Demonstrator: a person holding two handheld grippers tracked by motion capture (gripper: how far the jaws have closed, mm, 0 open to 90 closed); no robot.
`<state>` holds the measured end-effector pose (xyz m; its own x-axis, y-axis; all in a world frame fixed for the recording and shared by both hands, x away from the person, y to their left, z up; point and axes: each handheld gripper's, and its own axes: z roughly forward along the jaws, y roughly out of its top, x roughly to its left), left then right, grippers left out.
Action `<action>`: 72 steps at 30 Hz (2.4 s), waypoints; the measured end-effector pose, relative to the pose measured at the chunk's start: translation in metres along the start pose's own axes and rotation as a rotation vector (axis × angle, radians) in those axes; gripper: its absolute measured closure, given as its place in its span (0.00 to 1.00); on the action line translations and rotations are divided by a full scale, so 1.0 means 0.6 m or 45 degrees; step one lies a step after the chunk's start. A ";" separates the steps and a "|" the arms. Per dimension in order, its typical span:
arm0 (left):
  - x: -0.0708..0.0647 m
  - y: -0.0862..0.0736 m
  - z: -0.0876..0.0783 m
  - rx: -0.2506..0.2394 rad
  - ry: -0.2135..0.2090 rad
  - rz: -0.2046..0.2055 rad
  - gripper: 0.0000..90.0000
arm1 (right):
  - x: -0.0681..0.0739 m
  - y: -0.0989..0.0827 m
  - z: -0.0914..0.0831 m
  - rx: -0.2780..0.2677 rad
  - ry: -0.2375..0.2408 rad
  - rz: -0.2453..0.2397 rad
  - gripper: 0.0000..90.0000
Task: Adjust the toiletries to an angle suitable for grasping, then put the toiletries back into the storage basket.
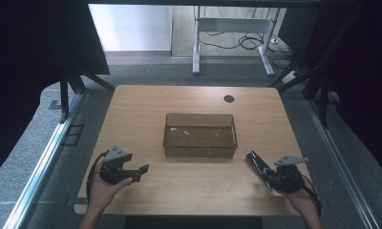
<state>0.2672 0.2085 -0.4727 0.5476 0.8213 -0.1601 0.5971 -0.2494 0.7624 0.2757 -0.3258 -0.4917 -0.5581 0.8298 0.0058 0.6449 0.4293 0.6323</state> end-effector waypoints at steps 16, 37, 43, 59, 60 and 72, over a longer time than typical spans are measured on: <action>-0.014 -0.004 0.009 0.028 -0.020 0.028 0.22 | -0.024 0.108 0.010 0.265 -0.004 -0.161 0.47; -0.012 -0.004 0.008 0.025 -0.022 0.024 0.22 | -0.024 0.132 0.063 0.470 -0.019 -0.211 0.42; -0.013 -0.003 0.005 0.018 -0.024 0.023 0.22 | -0.020 0.128 0.084 0.519 -0.032 -0.208 0.40; -0.011 -0.005 0.008 0.027 -0.020 0.022 0.22 | -0.021 0.112 0.110 0.602 -0.034 -0.209 0.45; -0.013 -0.005 0.009 0.029 -0.017 0.017 0.22 | -0.022 0.113 0.110 0.596 -0.016 -0.202 0.48; -0.010 -0.003 0.001 0.011 -0.011 0.020 0.22 | -0.025 0.123 0.109 0.680 0.024 -0.246 0.52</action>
<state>0.2630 0.2037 -0.4733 0.5618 0.8129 -0.1536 0.5932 -0.2664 0.7597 0.3654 -0.2832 -0.4958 -0.6981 0.7139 -0.0540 0.7021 0.6975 0.1436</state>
